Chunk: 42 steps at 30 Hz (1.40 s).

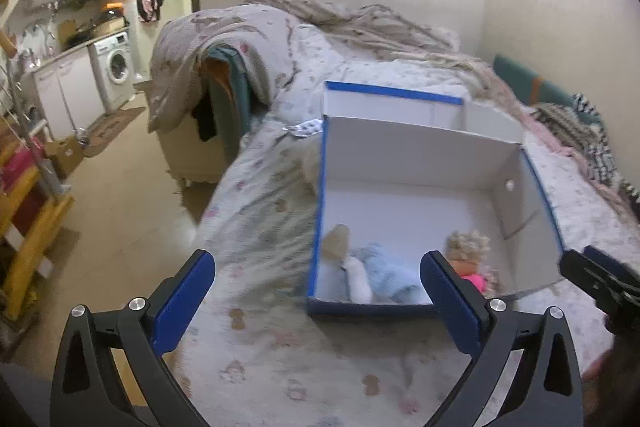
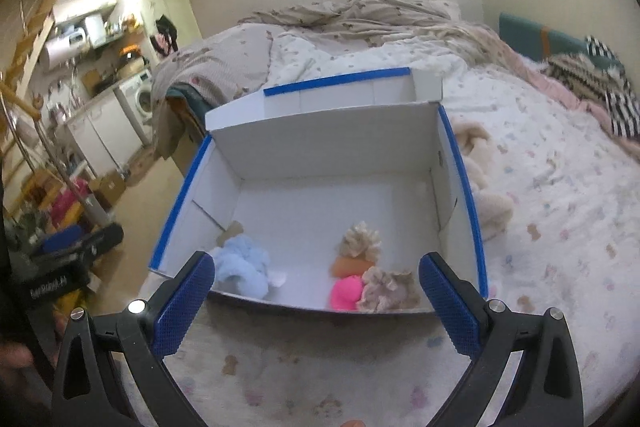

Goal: Organize soft objects

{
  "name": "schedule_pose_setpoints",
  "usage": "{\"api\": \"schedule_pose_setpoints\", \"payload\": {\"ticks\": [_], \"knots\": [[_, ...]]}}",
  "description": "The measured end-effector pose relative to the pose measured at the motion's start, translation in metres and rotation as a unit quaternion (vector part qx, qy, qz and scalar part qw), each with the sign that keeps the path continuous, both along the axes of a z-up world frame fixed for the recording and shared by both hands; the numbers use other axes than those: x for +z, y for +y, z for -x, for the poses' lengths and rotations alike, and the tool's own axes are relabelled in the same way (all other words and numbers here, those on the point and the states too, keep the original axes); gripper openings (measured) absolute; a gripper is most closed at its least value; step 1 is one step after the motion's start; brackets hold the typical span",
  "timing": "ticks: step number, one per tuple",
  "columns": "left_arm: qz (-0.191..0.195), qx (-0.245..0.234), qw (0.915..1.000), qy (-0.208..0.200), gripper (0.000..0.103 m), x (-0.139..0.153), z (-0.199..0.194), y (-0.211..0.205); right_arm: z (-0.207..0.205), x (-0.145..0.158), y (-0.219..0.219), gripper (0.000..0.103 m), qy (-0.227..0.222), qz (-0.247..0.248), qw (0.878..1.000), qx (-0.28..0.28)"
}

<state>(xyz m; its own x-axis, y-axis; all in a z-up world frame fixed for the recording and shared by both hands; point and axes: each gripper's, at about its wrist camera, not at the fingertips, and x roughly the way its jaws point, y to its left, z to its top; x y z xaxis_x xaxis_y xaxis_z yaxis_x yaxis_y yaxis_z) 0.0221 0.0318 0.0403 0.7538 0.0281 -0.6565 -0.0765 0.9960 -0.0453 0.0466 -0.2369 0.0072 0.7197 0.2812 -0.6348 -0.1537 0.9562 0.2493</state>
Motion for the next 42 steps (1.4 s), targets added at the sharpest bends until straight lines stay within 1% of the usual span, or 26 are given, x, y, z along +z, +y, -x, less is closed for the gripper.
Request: {"api": "schedule_pose_setpoints", "payload": {"ticks": [1, 3, 7, 10, 13, 23, 42], "knots": [[0.001, 0.0, 1.0, 0.0, 0.102, -0.001, 0.001, -0.002, 0.002, -0.001, -0.002, 0.103, 0.0, -0.011, 1.0, -0.004], [-0.008, -0.002, 1.0, -0.004, 0.102, -0.004, -0.001, -0.009, 0.004, -0.003, -0.003, 0.103, -0.002, -0.008, 1.0, -0.016], [-0.039, -0.006, 0.9991, -0.013, 0.102, -0.01, -0.01, -0.023, -0.001, -0.004, 0.007, 0.103, -0.019, 0.036, 0.999, -0.019], [-0.057, -0.003, 0.9984, -0.003, 0.102, -0.02, -0.019, -0.028, -0.007, -0.007, 0.011, 0.103, -0.022, 0.052, 0.998, -0.027], [-0.044, -0.001, 0.9989, 0.012, 0.102, -0.025, -0.025, -0.025, -0.011, -0.01, 0.012, 0.103, -0.015, 0.058, 0.998, -0.029], [-0.047, -0.001, 0.9989, -0.001, 0.102, -0.02, -0.019, -0.026, -0.011, -0.011, 0.013, 0.103, -0.011, 0.056, 0.998, -0.03], [-0.046, 0.002, 0.9989, 0.001, 0.102, -0.017, -0.019, -0.025, -0.011, -0.012, 0.01, 0.103, -0.007, 0.056, 0.998, -0.037]]}}
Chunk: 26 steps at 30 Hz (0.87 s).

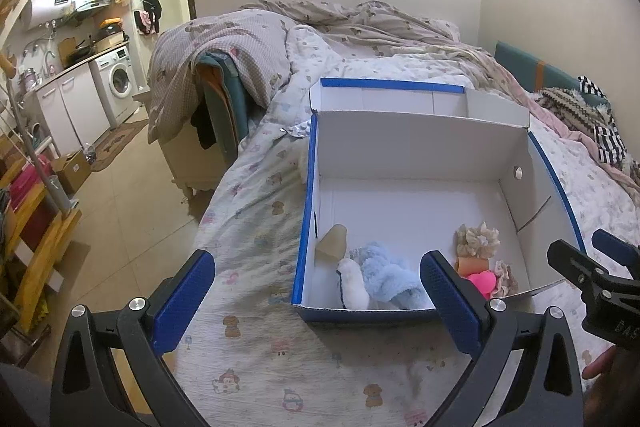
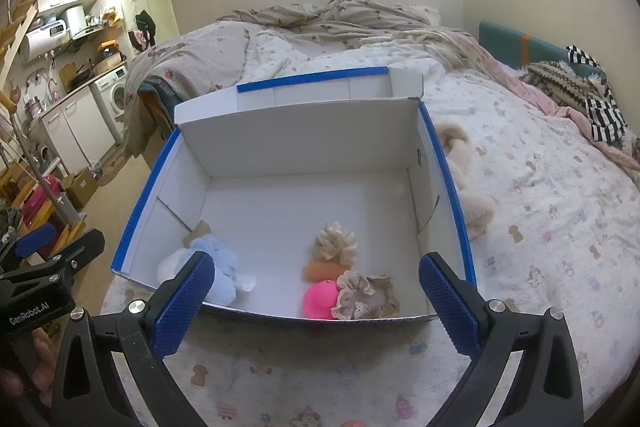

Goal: Organize soft objects

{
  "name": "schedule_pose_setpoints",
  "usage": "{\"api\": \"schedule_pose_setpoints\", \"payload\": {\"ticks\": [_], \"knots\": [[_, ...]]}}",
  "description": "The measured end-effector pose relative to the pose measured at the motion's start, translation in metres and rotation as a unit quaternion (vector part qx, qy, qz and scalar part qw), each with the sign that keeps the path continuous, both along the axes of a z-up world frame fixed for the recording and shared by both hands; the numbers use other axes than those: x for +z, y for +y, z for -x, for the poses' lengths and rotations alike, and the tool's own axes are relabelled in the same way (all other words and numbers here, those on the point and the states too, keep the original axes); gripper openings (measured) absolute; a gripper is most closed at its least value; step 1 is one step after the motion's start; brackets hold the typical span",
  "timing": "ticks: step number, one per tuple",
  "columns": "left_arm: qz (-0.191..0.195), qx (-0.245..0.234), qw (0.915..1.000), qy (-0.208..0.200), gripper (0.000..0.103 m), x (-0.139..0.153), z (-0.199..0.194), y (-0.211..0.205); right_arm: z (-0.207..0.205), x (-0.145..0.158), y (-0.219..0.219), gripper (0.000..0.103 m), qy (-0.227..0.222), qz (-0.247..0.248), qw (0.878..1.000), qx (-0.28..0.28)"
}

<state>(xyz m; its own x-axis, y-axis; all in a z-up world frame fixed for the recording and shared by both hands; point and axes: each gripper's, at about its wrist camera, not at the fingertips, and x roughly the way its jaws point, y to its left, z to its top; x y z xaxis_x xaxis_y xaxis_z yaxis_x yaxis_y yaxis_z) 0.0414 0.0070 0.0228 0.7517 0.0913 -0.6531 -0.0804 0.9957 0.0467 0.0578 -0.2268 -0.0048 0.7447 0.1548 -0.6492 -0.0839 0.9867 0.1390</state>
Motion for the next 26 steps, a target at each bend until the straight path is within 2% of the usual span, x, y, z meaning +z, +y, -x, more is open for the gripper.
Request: {"api": "schedule_pose_setpoints", "payload": {"ticks": [26], "knots": [[-0.003, 0.005, 1.0, -0.006, 0.102, 0.0043, 0.0, -0.0001, -0.0001, -0.0032, 0.0004, 0.103, 0.003, -0.001, 1.0, -0.001]]}}
